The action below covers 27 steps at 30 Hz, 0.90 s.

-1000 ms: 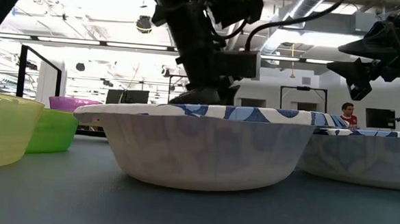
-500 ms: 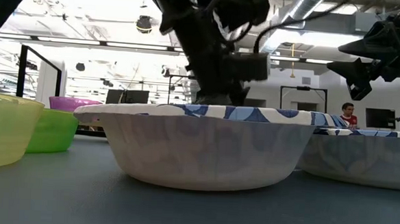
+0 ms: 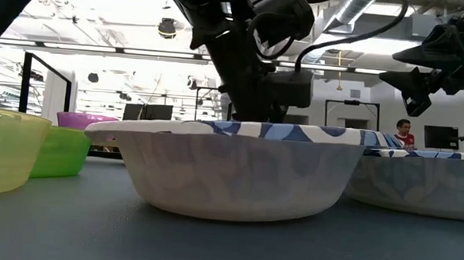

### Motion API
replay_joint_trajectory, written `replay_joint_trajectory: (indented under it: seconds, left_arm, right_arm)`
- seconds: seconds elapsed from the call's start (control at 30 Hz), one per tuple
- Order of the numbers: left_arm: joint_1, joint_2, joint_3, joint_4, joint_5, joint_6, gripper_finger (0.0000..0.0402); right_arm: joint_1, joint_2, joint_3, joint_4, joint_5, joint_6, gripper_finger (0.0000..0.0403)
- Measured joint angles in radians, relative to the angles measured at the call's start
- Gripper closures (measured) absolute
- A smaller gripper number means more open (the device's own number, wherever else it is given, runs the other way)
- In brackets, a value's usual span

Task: Place and stack bowls onto a shelf
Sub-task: Stack the top right white-blue bowl on top of the other white-blue bowl on the shelf

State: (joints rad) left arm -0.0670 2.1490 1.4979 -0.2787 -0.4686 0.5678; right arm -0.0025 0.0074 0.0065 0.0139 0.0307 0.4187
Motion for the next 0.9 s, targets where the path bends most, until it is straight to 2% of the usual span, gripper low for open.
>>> replay_joint_trajectory:
  seconds: [0.2, 0.53, 0.73, 0.9]
  left_arm:
    - [-0.015, -0.008, 0.008, -0.007, -0.029, 0.008, 0.0391]
    - [-0.047, -0.009, 0.168, -0.138, -0.092, 0.012, 0.0400]
    - [-0.045, -0.009, 0.325, -0.386, -0.090, -0.077, 0.0401]
    - [-0.047, -0.010, 0.431, -0.577, -0.005, -0.150, 0.0401]
  right_arm:
    - [0.000, 0.000, 0.000, 0.000, 0.000, 0.000, 0.0183]
    - [0.000, 0.000, 0.000, 0.000, 0.000, 0.000, 0.0183]
    - [0.000, 0.000, 0.000, 0.000, 0.000, 0.000, 0.0183]
    - [0.000, 0.000, 0.000, 0.000, 0.000, 0.000, 0.0183]
